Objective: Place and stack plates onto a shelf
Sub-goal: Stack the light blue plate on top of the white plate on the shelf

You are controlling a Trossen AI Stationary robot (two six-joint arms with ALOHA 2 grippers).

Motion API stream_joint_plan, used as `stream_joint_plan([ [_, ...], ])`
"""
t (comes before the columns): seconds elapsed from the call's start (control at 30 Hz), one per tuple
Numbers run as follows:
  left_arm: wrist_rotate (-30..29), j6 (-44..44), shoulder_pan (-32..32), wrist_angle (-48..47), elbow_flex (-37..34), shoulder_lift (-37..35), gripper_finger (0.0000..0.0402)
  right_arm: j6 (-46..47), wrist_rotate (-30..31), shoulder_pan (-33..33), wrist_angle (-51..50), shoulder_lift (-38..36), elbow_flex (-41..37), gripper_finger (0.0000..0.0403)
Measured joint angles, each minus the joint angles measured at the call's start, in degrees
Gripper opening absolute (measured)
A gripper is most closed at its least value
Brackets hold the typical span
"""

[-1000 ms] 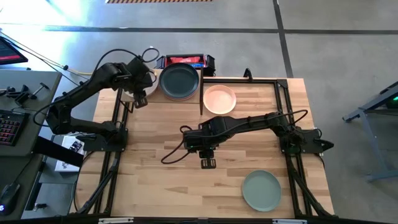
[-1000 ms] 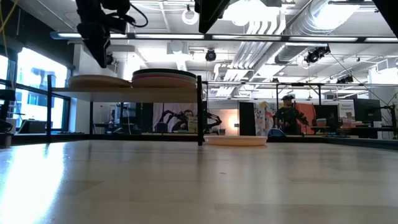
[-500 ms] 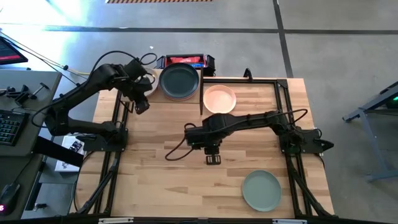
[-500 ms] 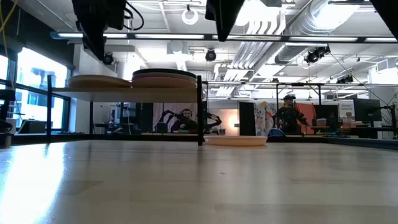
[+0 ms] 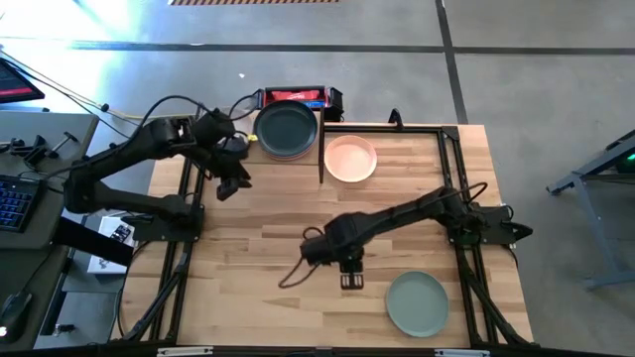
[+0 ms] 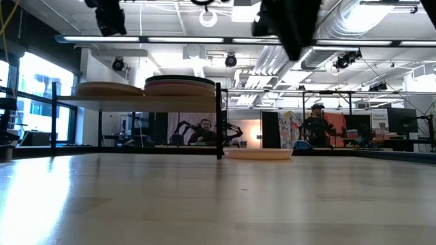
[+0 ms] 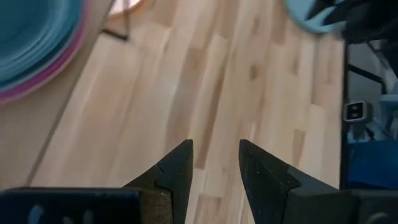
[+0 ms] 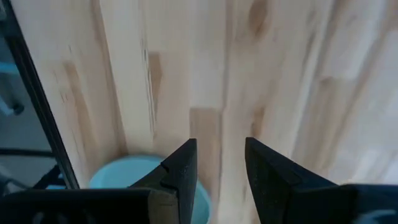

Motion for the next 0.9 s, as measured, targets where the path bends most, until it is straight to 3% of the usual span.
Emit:
stream_joint_plan([
  [0.4, -0.2, -4.7, -7.2, 2.0, 0.0, 1.8, 0.0117, 3.2, -2.4, 7.0, 0.6, -0.1, -14.6, 0.0114],
  [0.9, -0.7, -5.2, -10.0, 4.4, 0.0, 2.1, 0.0117, -10.6, -1.3, 16.9, 6.6, -0.2, -28.9, 0.0114],
])
